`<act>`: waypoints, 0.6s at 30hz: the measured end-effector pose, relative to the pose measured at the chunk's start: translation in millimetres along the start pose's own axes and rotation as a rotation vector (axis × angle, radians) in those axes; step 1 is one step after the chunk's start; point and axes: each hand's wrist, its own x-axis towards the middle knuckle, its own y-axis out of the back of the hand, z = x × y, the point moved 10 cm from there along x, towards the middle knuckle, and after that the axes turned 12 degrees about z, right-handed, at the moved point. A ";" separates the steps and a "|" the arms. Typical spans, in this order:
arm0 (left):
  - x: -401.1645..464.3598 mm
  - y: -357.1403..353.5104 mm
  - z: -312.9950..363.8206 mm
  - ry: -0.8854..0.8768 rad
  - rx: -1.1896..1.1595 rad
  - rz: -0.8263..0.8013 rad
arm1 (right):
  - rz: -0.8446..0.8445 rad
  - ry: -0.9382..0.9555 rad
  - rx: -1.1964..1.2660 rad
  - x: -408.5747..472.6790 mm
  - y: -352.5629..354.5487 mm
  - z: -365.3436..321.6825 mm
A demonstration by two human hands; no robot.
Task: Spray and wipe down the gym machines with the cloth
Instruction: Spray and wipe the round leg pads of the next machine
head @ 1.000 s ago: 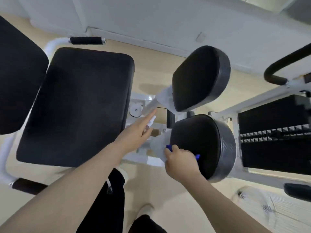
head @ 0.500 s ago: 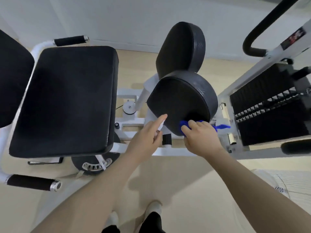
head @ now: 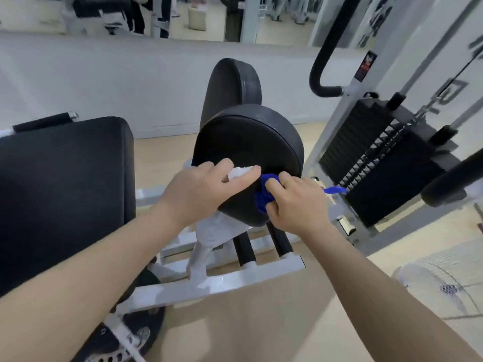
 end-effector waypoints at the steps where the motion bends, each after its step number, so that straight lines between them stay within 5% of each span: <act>1: -0.8 -4.6 -0.5 -0.036 0.006 0.015 | 0.055 0.014 -0.018 -0.8 3.0 -1.0; 10: -11.2 -42.8 -15.3 -0.138 0.096 0.123 | 0.219 -0.028 -0.122 1.0 -6.0 7.1; 18: -30.9 -38.4 2.3 -0.327 0.214 0.226 | 0.168 -0.012 -0.089 17.9 -24.8 9.5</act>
